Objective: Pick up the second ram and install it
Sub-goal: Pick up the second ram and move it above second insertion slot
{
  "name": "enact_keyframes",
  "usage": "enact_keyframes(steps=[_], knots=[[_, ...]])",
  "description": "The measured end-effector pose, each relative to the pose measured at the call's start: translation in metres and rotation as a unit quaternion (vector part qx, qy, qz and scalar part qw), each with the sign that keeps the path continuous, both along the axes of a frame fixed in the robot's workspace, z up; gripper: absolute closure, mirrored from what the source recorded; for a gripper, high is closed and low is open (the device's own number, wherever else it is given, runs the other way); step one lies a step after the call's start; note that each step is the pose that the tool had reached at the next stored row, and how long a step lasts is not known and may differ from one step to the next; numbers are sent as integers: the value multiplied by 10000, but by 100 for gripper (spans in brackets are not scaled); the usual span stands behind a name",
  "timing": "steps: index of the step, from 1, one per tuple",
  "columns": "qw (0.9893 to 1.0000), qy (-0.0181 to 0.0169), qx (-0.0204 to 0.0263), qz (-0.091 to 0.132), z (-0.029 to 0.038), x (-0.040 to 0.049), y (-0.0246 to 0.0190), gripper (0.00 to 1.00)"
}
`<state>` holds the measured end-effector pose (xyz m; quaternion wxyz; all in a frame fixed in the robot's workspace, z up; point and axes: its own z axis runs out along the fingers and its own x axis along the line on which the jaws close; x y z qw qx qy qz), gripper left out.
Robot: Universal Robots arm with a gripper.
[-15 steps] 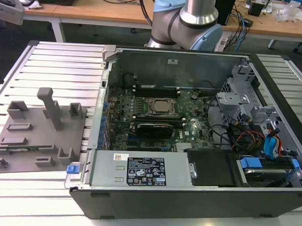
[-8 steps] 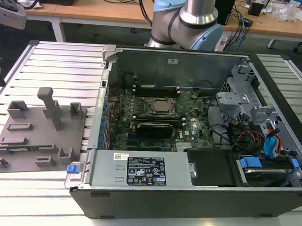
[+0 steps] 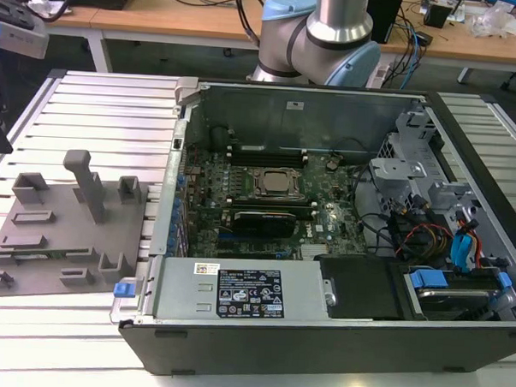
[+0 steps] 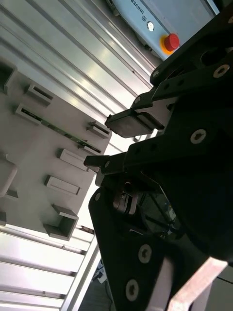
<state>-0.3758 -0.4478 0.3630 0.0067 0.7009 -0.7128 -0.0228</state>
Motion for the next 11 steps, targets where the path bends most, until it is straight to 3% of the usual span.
enact_keyframes(steps=[11], knots=[[10000,0,0,0,-115,0,0,58]])
